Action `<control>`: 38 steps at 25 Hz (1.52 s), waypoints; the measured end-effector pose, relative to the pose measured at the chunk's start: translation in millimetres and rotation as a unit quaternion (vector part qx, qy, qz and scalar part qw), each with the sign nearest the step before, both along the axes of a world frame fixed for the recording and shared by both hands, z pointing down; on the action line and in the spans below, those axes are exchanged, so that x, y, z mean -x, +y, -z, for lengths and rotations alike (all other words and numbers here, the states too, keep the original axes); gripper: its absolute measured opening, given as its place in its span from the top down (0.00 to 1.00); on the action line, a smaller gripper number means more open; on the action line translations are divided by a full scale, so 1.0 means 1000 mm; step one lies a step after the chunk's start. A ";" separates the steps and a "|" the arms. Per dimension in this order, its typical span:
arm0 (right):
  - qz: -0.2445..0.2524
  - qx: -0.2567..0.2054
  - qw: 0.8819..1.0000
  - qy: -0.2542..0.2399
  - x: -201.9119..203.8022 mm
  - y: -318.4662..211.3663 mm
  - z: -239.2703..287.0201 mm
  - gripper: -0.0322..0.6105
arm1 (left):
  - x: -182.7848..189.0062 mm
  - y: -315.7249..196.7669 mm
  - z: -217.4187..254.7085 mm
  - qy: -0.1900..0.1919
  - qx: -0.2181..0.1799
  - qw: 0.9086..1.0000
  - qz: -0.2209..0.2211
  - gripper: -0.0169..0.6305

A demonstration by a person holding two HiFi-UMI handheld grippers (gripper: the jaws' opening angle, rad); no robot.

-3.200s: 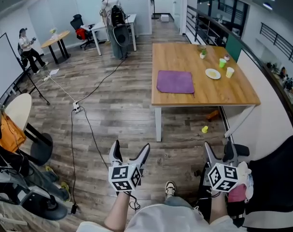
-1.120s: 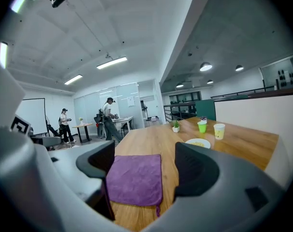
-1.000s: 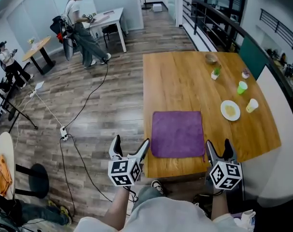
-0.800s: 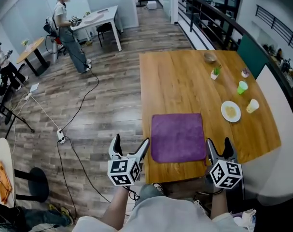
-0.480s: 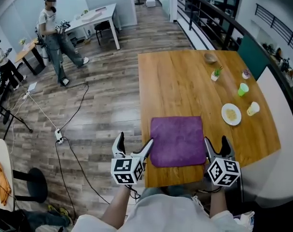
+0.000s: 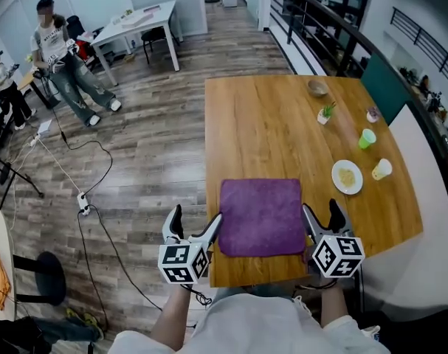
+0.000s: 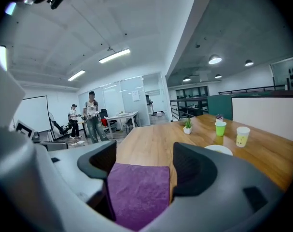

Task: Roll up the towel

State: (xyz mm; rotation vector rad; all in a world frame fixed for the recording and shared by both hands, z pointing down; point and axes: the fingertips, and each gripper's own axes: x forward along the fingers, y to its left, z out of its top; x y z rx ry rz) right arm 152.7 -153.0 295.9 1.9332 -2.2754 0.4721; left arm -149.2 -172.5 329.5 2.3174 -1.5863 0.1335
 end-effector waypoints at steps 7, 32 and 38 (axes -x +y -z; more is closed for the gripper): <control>0.057 0.030 0.998 0.019 0.008 0.007 -0.016 0.45 | -0.028 0.013 -0.012 -0.002 0.023 0.997 -0.078 0.24; 0.355 0.183 0.903 0.160 0.017 0.088 -0.142 0.66 | -0.076 0.126 -0.147 -0.317 0.146 0.786 -0.511 0.44; 0.425 0.223 0.854 0.203 0.017 0.111 -0.166 0.73 | -0.075 0.127 -0.160 -0.355 0.159 0.748 -0.537 0.54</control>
